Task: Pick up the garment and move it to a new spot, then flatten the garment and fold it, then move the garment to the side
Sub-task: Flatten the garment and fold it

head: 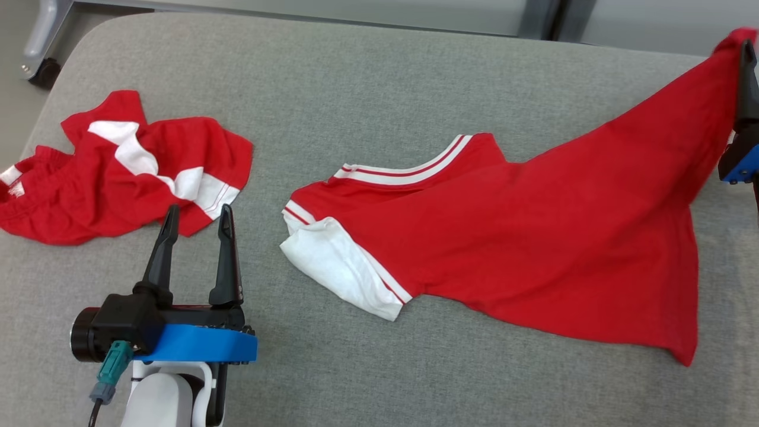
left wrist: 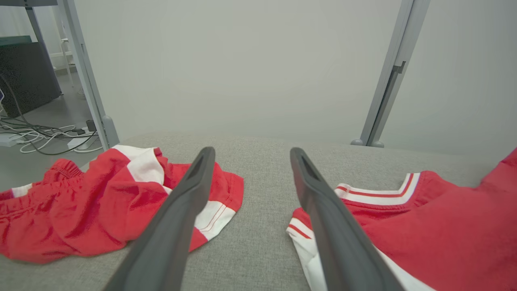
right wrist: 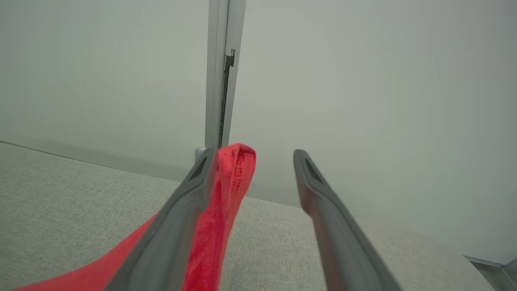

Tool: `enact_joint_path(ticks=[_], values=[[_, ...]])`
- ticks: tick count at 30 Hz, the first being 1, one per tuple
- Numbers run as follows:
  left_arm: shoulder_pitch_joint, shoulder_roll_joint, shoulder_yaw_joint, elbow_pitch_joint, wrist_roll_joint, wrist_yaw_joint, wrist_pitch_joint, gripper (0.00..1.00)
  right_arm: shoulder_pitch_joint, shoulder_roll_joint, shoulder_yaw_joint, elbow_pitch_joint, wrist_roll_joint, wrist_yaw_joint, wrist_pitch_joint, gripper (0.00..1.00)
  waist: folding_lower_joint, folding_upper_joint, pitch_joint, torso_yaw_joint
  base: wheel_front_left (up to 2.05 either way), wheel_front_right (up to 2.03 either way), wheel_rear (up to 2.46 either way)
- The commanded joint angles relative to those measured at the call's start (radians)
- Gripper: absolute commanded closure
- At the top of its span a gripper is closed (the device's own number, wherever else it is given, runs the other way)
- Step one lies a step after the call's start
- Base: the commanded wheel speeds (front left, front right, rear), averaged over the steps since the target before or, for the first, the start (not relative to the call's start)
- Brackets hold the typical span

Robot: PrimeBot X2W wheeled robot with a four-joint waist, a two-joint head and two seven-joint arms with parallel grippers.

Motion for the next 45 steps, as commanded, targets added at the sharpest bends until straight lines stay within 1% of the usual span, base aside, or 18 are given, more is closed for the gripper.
enact_joint_path(ticks=[1,7,12,13,14,16,18,20,24,28,32,39,45], values=[[-0.003,-0.001,0.008,-0.003,0.008,0.001,-0.003,0.0,0.02,0.002,-0.008,-0.021,-0.003,0.0,-0.003,0.0,-0.0001,-0.0001,-0.014,-0.018,0.0,0.0,0.0],[0.028,-0.001,0.047,0.003,0.036,-0.008,-0.003,0.0,0.114,0.038,-0.003,-0.147,0.022,0.0,-0.003,0.0,-0.0001,-0.0001,-0.071,-0.077,0.0,0.0,0.0],[0.063,-0.001,0.074,0.001,0.052,-0.014,-0.003,0.0,0.251,0.08,0.026,-0.285,0.066,0.0,-0.003,0.0,-0.0001,-0.0001,-0.119,-0.122,0.0,0.0,0.0],[0.063,-0.001,0.074,0.001,0.052,-0.014,-0.003,0.0,0.251,0.08,0.026,-0.285,0.066,0.0,-0.003,0.0,-0.0001,-0.0001,-0.119,-0.122,0.0,0.0,0.0],[0.076,-0.001,0.084,-0.002,0.052,-0.015,-0.003,0.0,0.318,0.097,0.038,-0.338,0.079,0.0,-0.004,0.0,-0.0001,-0.0001,-0.135,-0.138,0.0,0.0,0.0],[0.088,-0.001,0.086,-0.003,0.055,-0.017,-0.003,0.0,0.386,0.116,0.05,-0.386,0.092,0.0,-0.003,0.0,-0.0001,-0.0001,-0.148,-0.15,0.0,0.0,0.0],[0.101,-0.001,0.087,-0.004,0.059,-0.019,-0.003,0.0,0.456,0.134,0.062,-0.419,0.099,0.0,-0.003,0.0,-0.0001,-0.0001,-0.159,-0.159,0.0,0.0,0.0],[0.105,-0.001,0.087,-0.003,0.059,-0.018,-0.003,0.0,0.485,0.141,0.064,-0.435,0.103,0.0,-0.004,0.0,-0.0001,-0.0001,-0.163,-0.162,0.0,0.0,0.0],[0.122,-0.001,0.092,-0.008,0.06,-0.021,-0.003,0.0,0.597,0.181,0.088,-0.468,0.11,0.0,-0.003,0.0,-0.0001,-0.0001,-0.176,-0.175,0.0,0.0,0.0],[0.128,-0.001,0.092,-0.011,0.061,-0.023,-0.003,0.0,0.675,0.209,0.099,-0.466,0.123,0.0,-0.002,0.0,-0.0001,-0.0001,-0.179,-0.18,0.0,0.0,0.0],[0.119,-0.001,0.087,-0.011,0.058,-0.024,-0.003,0.0,0.72,0.22,0.095,-0.435,0.131,0.0,0.015,0.0,-0.0001,-0.0001,-0.172,-0.177,0.0,0.0,0.0],[0.1,-0.001,0.085,-0.007,0.053,-0.024,-0.003,0.0,0.71,0.236,0.091,-0.344,0.126,0.0,0.026,0.0,-0.0001,-0.0001,-0.154,-0.164,0.0,0.0,0.0],[0.095,-0.001,0.093,-0.008,0.055,-0.022,-0.003,0.0,0.698,0.258,0.114,-0.252,0.123,0.0,0.026,0.0,-0.0001,-0.0001,-0.149,-0.154,0.0,0.0,0.0]])
